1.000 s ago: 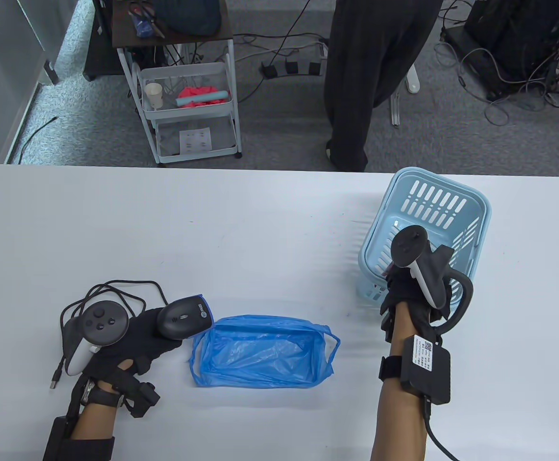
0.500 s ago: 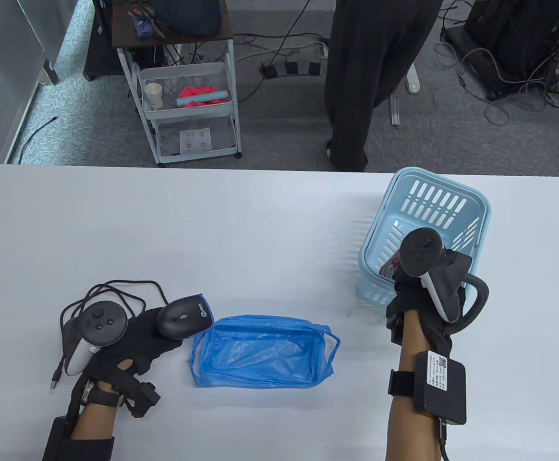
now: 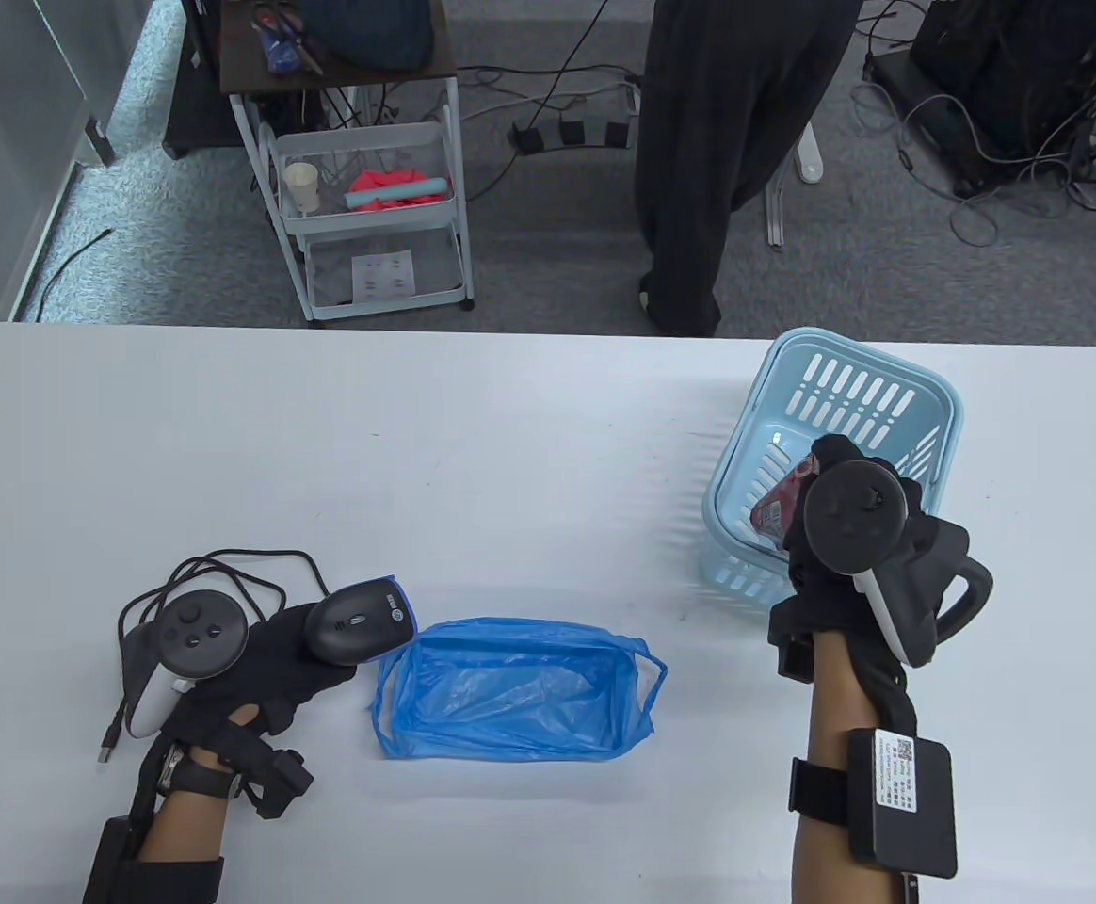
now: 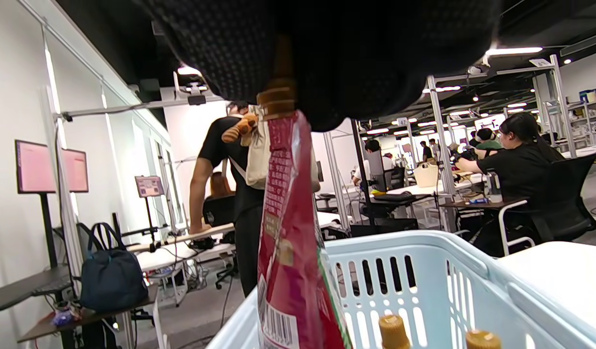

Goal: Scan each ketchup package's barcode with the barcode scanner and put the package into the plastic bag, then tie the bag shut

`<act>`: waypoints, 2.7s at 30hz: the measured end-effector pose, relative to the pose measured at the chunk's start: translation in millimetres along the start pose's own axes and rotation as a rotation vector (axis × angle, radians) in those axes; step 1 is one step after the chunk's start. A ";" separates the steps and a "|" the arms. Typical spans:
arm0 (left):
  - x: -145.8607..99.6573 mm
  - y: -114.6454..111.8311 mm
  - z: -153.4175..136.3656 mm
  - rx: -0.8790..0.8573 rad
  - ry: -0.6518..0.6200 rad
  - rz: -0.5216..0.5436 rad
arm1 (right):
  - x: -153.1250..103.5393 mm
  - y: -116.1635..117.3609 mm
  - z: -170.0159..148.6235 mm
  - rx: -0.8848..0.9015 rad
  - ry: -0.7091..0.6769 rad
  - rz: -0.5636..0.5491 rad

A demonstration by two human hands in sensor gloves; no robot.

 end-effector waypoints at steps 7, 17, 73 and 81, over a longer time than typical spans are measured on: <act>0.1 0.7 -0.9 -0.003 0.003 0.001 | -10.3 -20.6 16.4 0.032 -0.074 -0.042; 0.2 1.7 -1.4 -0.008 0.000 0.004 | -34.0 -20.2 53.9 0.067 -0.228 -0.009; -5.5 -12.7 50.9 0.082 -0.199 -0.068 | -129.1 91.5 92.8 0.319 -0.460 0.275; -9.1 -33.9 74.7 0.180 -0.268 -0.097 | -134.2 95.1 99.9 0.346 -0.488 0.277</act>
Point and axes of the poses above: the tracker on the back of each hand, its own z axis roughly to the thumb side, its own x axis roughly from the wrist to the fingertips, y = z × x, the point moved 3 cm from there along x, roughly from the wrist to the fingertips
